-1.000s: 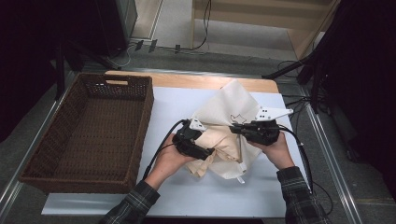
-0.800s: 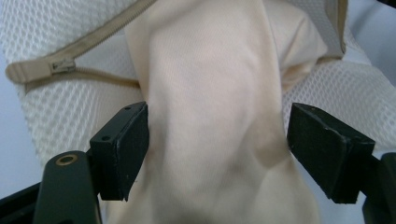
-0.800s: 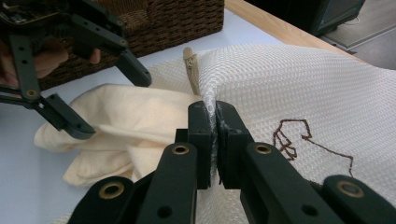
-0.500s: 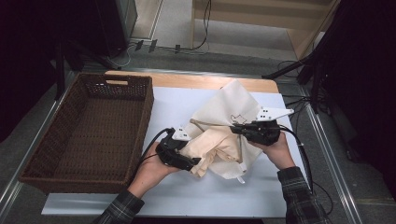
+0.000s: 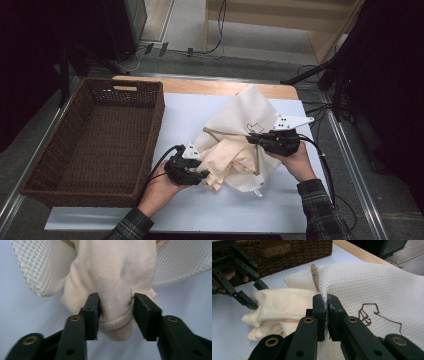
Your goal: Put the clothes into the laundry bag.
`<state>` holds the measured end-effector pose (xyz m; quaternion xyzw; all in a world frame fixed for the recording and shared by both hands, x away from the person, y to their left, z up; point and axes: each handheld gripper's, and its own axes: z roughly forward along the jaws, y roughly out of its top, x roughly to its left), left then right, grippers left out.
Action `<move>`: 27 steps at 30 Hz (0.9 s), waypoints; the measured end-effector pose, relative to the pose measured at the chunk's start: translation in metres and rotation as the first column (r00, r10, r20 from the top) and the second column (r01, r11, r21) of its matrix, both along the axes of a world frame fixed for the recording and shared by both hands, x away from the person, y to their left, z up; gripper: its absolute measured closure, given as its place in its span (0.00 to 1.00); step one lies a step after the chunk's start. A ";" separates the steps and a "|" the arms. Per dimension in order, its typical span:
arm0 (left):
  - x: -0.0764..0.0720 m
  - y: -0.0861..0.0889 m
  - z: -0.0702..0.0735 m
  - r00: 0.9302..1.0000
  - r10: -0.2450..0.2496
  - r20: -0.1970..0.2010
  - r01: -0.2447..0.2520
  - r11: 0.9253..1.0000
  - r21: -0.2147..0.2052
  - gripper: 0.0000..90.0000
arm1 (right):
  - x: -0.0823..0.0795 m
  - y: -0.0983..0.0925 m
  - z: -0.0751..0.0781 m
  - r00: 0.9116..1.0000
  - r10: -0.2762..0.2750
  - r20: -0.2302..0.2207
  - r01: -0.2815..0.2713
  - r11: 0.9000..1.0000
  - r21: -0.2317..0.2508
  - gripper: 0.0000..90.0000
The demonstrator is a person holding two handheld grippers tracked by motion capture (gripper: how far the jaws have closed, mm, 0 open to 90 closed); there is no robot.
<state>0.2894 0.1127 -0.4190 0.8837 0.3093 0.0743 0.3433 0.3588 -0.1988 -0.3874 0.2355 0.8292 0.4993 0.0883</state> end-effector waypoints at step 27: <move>0.030 -0.026 0.032 0.998 0.009 0.055 0.002 0.978 -0.209 0.92 | -0.001 0.001 0.001 1.000 -0.001 -0.004 0.001 1.000 0.000 0.97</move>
